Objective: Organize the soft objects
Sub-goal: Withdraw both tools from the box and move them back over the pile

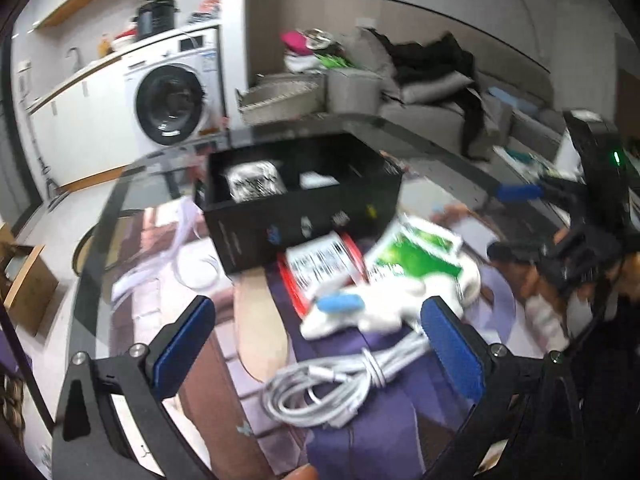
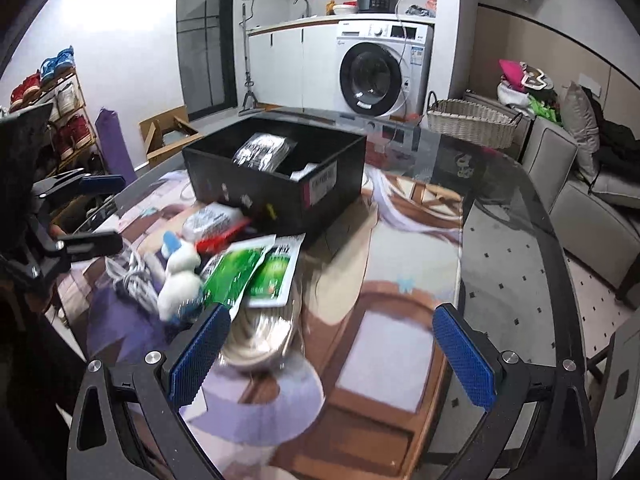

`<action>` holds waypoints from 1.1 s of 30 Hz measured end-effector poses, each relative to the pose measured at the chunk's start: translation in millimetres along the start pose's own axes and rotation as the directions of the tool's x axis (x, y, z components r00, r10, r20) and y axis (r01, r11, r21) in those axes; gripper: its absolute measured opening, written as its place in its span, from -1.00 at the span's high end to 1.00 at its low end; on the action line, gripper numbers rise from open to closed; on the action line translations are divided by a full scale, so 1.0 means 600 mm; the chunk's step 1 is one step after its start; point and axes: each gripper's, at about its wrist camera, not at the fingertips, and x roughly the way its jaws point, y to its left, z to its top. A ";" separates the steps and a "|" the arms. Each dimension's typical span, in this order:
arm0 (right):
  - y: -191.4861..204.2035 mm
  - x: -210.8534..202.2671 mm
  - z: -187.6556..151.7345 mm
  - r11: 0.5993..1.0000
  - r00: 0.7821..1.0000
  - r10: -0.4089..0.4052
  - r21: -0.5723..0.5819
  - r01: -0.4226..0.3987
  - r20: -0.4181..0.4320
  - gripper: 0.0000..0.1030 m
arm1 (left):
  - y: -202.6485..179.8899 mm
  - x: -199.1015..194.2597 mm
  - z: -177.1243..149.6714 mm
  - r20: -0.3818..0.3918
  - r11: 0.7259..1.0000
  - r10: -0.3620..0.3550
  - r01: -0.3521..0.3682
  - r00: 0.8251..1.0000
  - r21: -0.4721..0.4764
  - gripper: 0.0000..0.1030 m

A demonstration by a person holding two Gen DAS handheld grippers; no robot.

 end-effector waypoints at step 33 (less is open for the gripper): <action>0.072 0.115 0.011 0.997 0.983 0.062 -0.042 -0.071 -0.175 -0.99 | -0.041 0.068 -0.041 -0.235 0.988 -0.095 0.120 0.967 0.097 -0.98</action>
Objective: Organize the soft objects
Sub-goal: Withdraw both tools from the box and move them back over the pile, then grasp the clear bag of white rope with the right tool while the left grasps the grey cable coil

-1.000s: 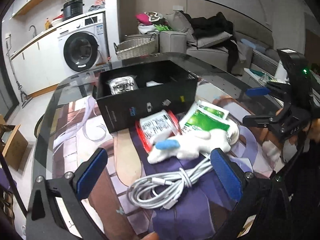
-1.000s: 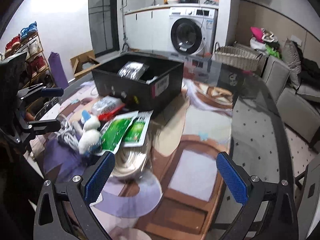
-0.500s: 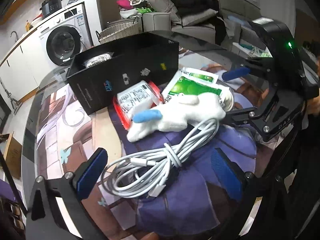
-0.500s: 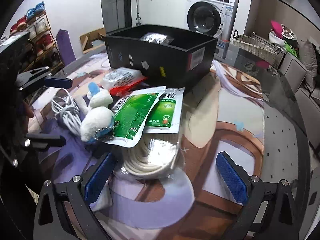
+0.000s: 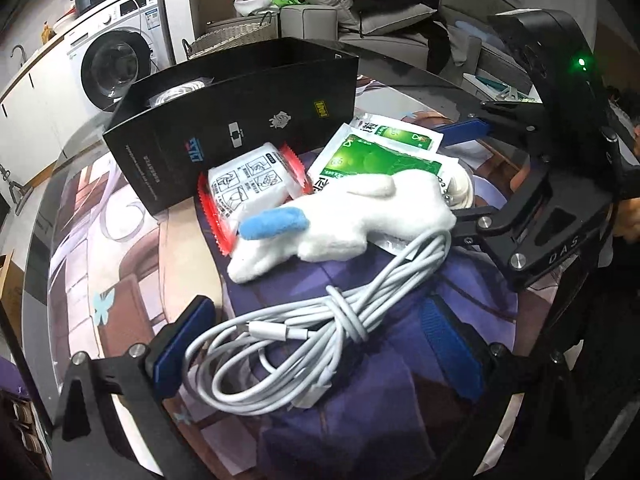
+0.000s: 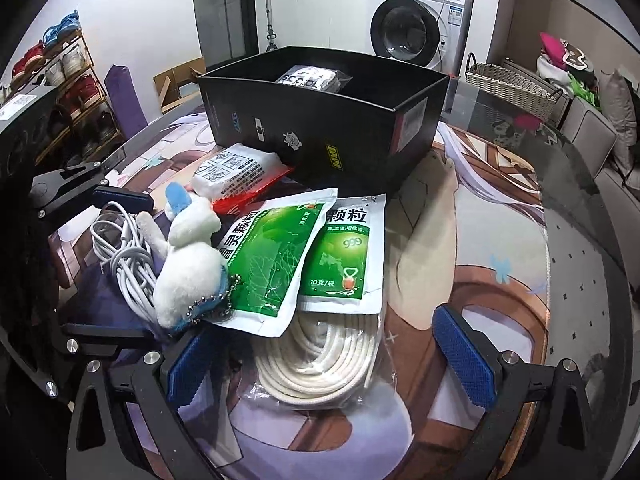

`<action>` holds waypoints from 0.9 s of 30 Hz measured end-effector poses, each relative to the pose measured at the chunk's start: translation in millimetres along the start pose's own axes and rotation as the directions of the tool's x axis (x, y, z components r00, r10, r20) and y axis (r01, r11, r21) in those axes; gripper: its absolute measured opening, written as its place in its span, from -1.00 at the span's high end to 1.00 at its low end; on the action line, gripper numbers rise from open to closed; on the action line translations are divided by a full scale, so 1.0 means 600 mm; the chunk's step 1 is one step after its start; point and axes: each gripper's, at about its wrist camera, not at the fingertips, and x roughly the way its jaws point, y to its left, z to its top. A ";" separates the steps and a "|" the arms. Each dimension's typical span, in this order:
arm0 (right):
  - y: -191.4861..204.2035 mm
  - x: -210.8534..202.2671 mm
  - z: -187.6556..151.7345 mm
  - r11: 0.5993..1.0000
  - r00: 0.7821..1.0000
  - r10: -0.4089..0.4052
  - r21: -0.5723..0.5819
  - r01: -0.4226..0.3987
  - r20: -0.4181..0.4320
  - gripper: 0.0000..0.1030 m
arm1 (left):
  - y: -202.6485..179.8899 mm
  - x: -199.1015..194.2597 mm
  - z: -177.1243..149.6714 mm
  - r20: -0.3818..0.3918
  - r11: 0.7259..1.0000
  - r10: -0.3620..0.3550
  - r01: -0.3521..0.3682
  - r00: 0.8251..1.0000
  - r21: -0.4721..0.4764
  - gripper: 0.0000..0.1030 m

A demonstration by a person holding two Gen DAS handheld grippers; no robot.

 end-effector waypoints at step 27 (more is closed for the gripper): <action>0.001 -0.018 -0.008 1.000 1.000 0.017 -0.015 -0.017 0.013 -0.25 | -0.045 -0.019 0.012 0.004 0.980 -0.081 0.079 0.997 0.183 0.48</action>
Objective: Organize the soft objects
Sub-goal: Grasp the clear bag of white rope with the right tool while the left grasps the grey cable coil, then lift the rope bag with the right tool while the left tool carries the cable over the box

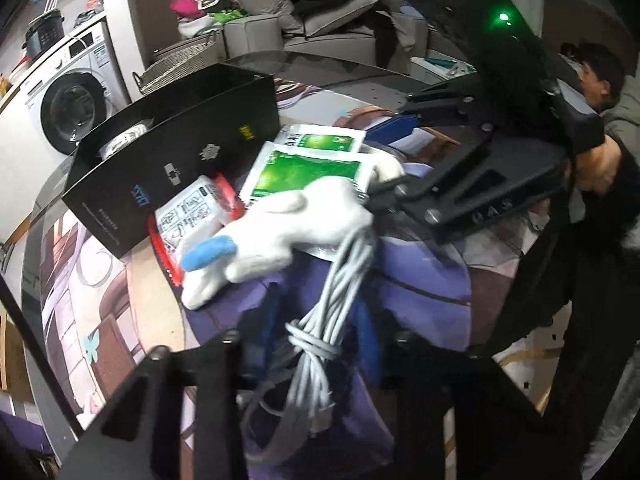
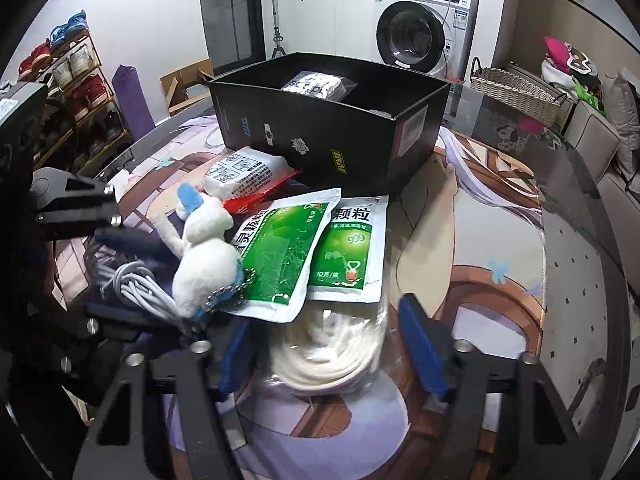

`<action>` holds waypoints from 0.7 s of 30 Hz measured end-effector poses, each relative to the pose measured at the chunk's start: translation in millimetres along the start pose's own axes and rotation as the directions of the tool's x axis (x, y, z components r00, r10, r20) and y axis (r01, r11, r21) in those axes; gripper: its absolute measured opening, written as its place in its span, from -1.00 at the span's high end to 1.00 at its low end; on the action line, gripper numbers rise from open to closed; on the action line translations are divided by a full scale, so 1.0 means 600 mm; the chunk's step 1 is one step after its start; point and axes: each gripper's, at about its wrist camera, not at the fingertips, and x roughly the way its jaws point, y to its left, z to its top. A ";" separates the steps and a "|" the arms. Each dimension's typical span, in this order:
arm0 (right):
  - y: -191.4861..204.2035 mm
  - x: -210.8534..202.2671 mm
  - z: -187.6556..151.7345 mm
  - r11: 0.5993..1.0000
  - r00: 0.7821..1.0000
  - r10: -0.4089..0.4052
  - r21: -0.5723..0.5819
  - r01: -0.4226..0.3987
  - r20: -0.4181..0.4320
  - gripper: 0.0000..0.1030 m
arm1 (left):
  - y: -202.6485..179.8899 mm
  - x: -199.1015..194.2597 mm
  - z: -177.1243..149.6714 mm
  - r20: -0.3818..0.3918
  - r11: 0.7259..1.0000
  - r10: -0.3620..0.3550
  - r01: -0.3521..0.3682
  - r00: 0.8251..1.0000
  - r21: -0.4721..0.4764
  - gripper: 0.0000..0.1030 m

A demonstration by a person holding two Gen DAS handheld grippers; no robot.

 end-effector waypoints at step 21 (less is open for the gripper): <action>-0.022 -0.073 -0.042 1.000 0.996 -0.010 0.007 0.009 0.086 0.28 | 0.016 -0.052 0.012 0.102 0.989 -0.091 0.102 0.991 -0.109 0.52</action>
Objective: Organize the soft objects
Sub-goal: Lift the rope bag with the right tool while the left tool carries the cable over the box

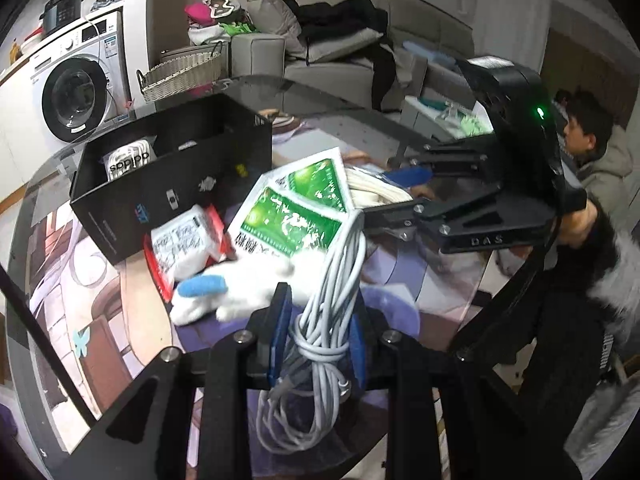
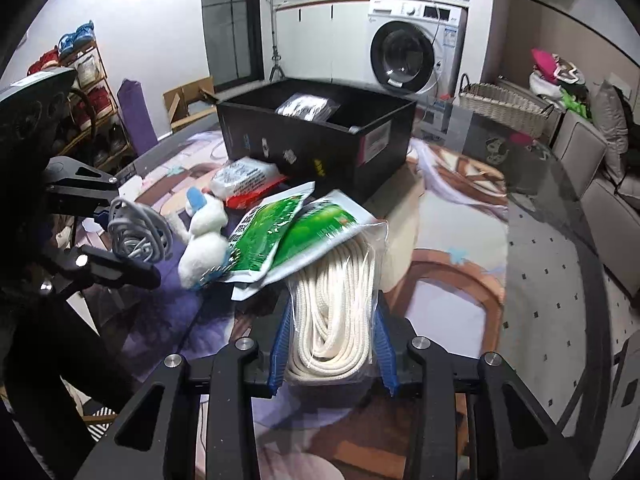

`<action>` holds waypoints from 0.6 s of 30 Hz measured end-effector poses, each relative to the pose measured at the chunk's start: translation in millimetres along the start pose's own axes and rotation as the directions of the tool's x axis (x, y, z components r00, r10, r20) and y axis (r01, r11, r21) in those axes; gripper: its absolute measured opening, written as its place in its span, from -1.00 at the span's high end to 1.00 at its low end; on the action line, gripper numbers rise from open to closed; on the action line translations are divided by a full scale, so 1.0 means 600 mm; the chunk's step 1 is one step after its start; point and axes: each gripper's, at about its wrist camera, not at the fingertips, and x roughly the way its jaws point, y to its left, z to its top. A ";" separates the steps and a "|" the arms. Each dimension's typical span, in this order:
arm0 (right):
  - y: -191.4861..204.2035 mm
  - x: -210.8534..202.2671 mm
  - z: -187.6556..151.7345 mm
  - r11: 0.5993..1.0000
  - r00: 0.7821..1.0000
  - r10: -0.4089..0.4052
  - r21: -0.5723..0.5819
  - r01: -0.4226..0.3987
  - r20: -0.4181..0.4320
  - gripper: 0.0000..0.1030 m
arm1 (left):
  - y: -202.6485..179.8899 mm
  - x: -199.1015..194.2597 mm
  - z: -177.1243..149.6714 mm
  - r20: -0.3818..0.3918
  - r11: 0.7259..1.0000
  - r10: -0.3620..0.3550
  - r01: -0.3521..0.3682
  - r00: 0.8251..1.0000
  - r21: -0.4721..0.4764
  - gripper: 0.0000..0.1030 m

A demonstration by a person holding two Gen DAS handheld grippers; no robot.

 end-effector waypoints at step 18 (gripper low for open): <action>-0.005 -0.080 0.014 1.000 0.988 -0.007 0.017 0.004 0.154 0.28 | 0.042 -0.025 0.040 0.113 0.988 0.088 -0.072 0.990 -0.136 0.52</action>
